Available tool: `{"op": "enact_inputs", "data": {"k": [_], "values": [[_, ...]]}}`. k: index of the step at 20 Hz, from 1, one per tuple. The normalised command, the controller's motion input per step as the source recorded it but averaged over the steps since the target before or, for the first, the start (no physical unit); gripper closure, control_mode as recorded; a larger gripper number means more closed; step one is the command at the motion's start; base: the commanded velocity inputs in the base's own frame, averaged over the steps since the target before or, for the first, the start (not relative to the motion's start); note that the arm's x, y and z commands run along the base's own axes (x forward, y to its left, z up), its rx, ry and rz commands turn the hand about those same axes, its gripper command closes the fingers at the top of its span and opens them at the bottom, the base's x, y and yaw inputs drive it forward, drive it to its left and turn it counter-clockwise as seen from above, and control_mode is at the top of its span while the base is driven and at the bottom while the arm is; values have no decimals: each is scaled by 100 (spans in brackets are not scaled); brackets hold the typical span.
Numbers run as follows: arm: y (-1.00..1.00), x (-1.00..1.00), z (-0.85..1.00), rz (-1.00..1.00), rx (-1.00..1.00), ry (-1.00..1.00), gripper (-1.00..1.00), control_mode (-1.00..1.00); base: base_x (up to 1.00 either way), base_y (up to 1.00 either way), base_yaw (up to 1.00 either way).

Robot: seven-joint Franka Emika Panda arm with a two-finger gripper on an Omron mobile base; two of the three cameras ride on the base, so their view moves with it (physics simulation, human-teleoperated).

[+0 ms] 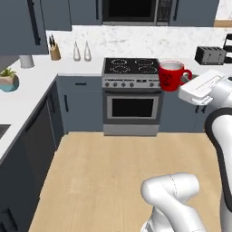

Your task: Gather all objects into one cabinet and sort the glasses and bowls to opposite sides.

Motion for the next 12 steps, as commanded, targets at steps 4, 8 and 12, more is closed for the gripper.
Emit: {"op": "enact_inputs", "data": {"k": [4, 8, 12], "values": [[0, 0, 0, 0, 0, 0, 100, 100, 100, -44, 25], [0, 0, 0, 0, 0, 0, 100, 100, 100, -50, 26], [0, 0, 0, 0, 0, 0, 100, 100, 100, -39, 33]]}}
